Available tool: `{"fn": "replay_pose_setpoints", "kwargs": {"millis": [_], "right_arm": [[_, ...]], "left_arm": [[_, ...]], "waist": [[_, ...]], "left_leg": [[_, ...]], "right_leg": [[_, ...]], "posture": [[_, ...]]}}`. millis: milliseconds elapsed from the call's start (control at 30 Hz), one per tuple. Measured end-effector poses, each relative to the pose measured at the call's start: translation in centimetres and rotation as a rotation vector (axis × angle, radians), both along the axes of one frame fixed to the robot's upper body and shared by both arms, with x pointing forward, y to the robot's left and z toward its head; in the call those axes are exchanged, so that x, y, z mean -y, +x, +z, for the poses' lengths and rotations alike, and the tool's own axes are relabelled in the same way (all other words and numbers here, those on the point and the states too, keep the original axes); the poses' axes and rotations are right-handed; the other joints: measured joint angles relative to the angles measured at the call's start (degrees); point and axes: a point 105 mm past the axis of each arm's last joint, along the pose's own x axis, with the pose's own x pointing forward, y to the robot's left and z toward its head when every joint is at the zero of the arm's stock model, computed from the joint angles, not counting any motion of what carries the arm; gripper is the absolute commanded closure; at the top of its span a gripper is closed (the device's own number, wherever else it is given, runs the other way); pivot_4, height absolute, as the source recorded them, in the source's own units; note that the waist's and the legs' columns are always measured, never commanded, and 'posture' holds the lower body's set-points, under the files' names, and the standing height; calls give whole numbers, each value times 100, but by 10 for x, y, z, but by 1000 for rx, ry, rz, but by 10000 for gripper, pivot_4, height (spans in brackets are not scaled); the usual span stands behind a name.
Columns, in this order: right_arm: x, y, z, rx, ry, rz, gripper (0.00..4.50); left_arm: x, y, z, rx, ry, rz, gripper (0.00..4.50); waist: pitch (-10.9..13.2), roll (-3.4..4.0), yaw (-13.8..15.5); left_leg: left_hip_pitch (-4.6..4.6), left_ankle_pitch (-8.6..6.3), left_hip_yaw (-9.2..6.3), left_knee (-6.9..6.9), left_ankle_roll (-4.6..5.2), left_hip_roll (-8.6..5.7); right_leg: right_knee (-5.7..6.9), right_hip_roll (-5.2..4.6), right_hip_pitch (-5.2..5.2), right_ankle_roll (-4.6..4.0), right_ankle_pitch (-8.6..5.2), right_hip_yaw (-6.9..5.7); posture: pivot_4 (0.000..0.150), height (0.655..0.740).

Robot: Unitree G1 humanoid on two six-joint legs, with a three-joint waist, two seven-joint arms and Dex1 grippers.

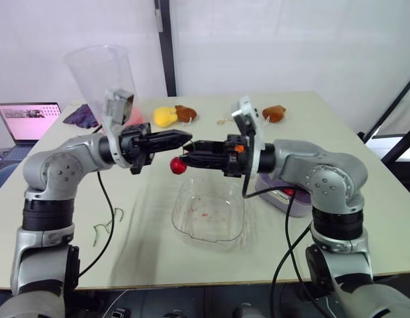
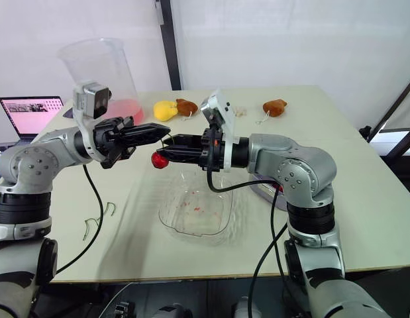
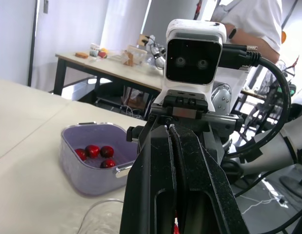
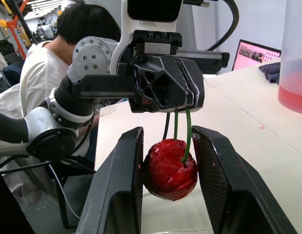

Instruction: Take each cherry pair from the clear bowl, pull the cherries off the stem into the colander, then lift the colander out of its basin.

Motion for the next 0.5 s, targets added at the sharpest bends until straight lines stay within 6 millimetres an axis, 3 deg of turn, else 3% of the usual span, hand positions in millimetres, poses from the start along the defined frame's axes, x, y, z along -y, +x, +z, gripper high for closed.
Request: {"fn": "replay_pose_setpoints", "kwargs": {"millis": [500], "right_arm": [[1, 0, 2, 6, 25, 18, 29257]], "left_arm": [[3, -2, 1, 11, 1, -2, 45000]], "waist": [[0, 0, 0]], "left_leg": [[0, 0, 0, 0, 0, 0]], "right_leg": [[-1, 0, 0, 0, 0, 0]], "posture": [[1500, 7400]]}}
